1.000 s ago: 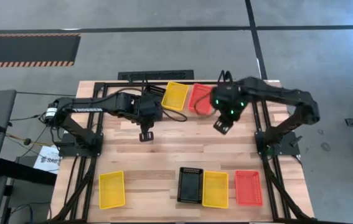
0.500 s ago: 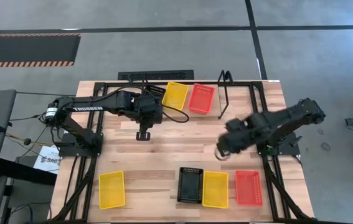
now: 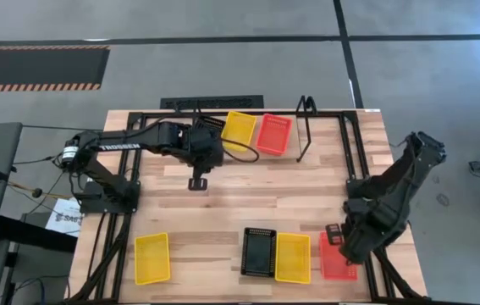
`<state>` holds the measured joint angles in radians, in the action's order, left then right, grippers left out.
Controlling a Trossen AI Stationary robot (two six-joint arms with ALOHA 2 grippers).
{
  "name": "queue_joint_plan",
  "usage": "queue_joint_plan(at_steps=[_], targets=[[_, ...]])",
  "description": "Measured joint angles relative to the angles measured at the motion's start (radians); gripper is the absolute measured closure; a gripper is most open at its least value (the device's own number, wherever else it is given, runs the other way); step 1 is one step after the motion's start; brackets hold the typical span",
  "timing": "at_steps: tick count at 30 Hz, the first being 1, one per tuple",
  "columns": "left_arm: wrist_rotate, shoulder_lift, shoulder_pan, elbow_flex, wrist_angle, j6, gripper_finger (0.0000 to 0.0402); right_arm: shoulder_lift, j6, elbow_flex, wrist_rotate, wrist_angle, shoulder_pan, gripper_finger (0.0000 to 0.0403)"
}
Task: Stack baskets on shelf by color
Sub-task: Stack the orange bin on top of the other orange bin on the shelf
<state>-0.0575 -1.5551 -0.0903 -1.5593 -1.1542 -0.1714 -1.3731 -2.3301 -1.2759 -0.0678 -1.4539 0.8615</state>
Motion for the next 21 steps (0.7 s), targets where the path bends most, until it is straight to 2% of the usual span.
queue_joint_plan(at_steps=[6,12,17,21], targets=[[-0.025,0.0,-0.027,0.0,0.039,0.135,0.0401,-0.054,0.016,0.084,0.006,0.059,0.055,0.0286],[-0.041,0.0,-0.036,0.0,0.058,0.217,0.0401,-0.072,0.006,0.18,-0.033,0.164,0.119,0.0282],[-0.041,0.0,-0.032,0.0,0.073,0.276,0.0401,-0.06,-0.006,0.23,-0.057,0.189,0.131,0.0254],[-0.041,0.0,-0.022,0.0,0.072,0.301,0.0401,-0.058,-0.034,0.261,-0.139,0.213,0.117,0.0223]])
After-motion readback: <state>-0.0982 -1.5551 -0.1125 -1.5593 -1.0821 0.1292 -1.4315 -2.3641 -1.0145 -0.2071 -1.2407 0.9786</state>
